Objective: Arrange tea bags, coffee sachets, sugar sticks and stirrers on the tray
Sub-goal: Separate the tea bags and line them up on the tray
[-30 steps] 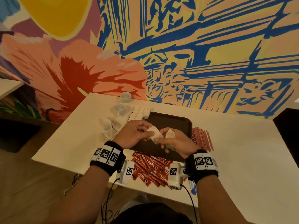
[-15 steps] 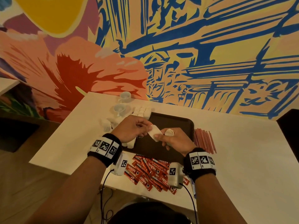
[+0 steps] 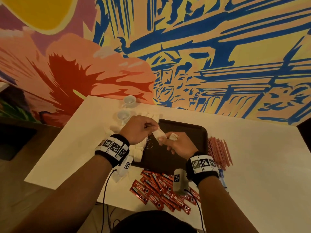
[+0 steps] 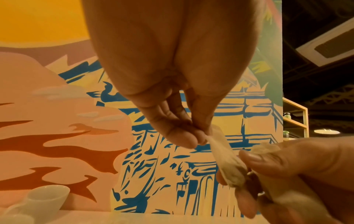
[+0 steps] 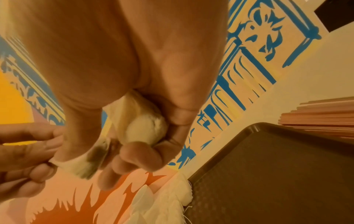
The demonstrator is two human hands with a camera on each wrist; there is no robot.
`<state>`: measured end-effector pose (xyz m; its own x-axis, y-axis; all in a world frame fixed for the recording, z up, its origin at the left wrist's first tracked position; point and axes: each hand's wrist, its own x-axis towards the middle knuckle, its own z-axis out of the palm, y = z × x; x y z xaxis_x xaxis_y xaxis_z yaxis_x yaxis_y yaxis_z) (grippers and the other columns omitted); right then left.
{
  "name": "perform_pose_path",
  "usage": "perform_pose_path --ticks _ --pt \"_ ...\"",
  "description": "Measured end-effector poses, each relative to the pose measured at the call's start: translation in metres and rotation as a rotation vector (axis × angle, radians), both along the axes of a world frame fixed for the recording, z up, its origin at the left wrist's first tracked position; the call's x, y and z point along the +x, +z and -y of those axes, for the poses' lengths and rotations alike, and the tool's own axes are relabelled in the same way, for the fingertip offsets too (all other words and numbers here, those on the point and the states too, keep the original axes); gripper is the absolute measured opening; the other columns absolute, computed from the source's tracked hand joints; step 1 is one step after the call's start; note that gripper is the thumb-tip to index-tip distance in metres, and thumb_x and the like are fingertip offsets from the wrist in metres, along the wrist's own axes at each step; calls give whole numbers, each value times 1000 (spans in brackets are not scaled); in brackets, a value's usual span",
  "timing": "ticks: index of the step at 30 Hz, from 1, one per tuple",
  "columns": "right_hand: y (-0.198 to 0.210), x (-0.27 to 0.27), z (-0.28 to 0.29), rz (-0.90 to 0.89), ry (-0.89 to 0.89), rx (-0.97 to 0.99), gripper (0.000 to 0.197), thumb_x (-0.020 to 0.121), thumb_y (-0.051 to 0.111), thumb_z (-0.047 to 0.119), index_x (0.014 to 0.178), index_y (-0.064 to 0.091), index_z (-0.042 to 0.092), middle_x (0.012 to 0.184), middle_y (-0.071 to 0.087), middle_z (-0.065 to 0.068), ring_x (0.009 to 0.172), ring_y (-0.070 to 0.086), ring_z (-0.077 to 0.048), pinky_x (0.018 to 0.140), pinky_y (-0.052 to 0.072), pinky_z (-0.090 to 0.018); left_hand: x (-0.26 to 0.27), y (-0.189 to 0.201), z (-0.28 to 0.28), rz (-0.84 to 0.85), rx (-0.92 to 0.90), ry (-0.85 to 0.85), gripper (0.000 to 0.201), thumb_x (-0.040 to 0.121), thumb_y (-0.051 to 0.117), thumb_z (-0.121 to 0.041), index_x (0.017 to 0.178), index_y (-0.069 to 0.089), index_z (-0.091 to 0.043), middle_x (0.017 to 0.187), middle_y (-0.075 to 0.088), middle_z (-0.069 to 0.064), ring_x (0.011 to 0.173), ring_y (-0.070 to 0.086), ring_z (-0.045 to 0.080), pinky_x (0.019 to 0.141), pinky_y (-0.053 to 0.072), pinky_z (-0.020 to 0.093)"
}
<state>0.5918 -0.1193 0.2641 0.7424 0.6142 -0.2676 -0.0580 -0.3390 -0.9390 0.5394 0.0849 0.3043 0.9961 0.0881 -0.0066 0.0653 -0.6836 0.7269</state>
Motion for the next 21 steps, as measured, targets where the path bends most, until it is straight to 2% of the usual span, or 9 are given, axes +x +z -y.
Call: perform_pose_path --ticks 2,5,10,13,16,18,21 --pt "-5 5 -6 -44 -24 -36 18 95 69 34 107 74 21 94 75 -2 66 59 -9 53 47 -22 14 -6 -12 8 50 -2 10 94 68 -22 98 77 -25 85 75 -3 68 66 3 73 54 23" --pt "-11 14 -12 -133 -79 -106 14 97 65 35 107 71 27 100 73 -1 75 61 -14 59 51 -24 37 -20 -31 18 98 14 14 96 64 -21 101 77 -23 96 76 -3 76 70 9 80 57 31" --pt "-19 27 -16 -311 -193 -154 13 98 63 25 110 69 24 109 71 -5 87 65 -17 70 56 -28 76 -47 -59 33 224 38 18 98 61 -20 106 77 -19 108 76 0 97 69 19 88 51 29" --pt "-26 32 -17 -428 -232 -100 18 99 58 14 113 68 18 116 68 -9 94 66 -21 75 57 -33 101 -71 -72 -12 212 34 18 98 61 -20 104 77 -18 107 76 3 98 69 23 87 50 31" --pt "-34 36 -19 -494 -286 -43 27 98 47 2 115 68 6 114 67 -15 93 66 -25 76 59 -36 123 -97 -80 -93 208 4 17 98 60 -23 104 77 -21 102 76 5 93 68 25 82 50 32" --pt "-38 38 -23 -519 -311 -37 31 100 40 0 115 67 1 110 66 -16 91 66 -25 77 60 -36 136 -114 -82 -146 201 -27 18 99 59 -22 105 76 -20 103 74 6 95 67 26 82 50 32" --pt "-42 42 -28 -560 -341 -33 33 104 35 4 118 64 -4 105 64 -16 89 65 -25 79 60 -37 155 -135 -82 -260 239 -104 17 99 60 -20 106 75 -19 110 72 7 103 64 26 89 50 33"
